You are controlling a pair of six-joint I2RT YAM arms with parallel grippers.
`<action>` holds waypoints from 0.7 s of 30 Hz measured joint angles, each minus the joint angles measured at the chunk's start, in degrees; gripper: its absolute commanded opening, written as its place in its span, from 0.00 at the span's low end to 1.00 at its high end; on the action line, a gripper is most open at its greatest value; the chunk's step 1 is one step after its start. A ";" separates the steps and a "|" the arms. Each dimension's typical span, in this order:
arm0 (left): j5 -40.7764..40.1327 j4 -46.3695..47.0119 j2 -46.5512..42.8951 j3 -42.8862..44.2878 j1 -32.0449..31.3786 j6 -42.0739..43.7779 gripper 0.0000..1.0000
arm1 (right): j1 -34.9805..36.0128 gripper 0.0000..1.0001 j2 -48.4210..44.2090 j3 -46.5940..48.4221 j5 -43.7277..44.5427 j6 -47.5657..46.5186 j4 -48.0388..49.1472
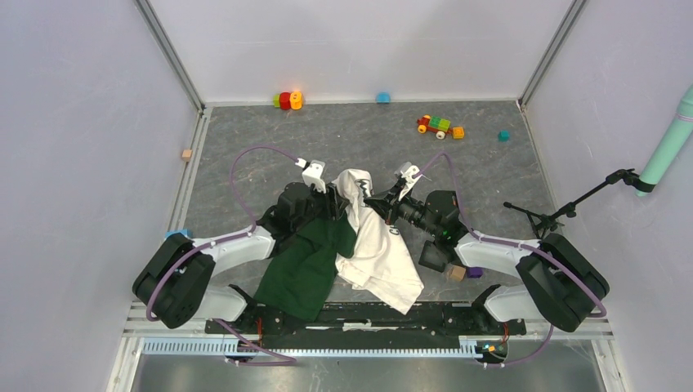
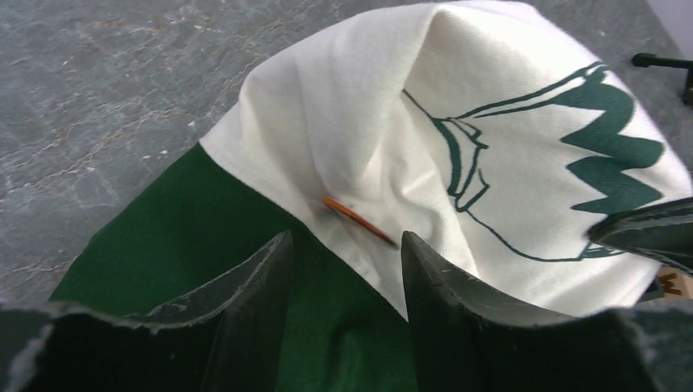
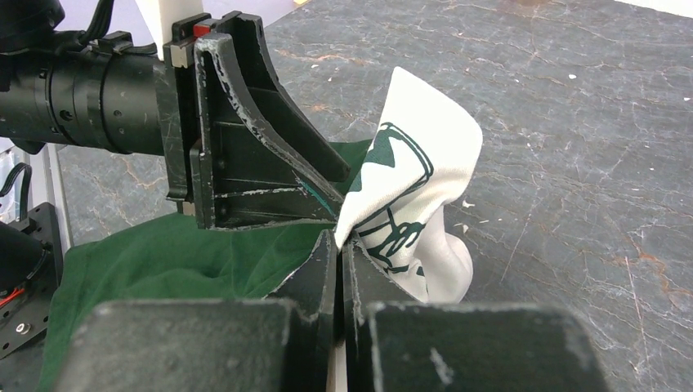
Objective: Remove the brooch from the garment
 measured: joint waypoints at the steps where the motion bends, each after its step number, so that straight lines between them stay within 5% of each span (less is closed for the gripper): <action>1: 0.55 0.66 0.00 -0.15 0.00 -0.28 0.59 | 0.00 0.00 0.02 0.00 -0.02 0.00 0.02; 7: 3.15 2.51 1.73 0.20 0.00 -1.57 0.52 | 0.11 0.00 0.68 0.00 -0.22 -0.31 0.07; 16: 2.05 -0.15 3.91 1.53 0.00 -2.84 0.03 | 0.37 0.00 0.90 0.00 0.33 -1.07 0.02; 21: 1.77 -1.33 3.85 1.57 0.11 -2.84 0.02 | 0.37 0.00 0.85 0.00 1.95 -1.25 -0.24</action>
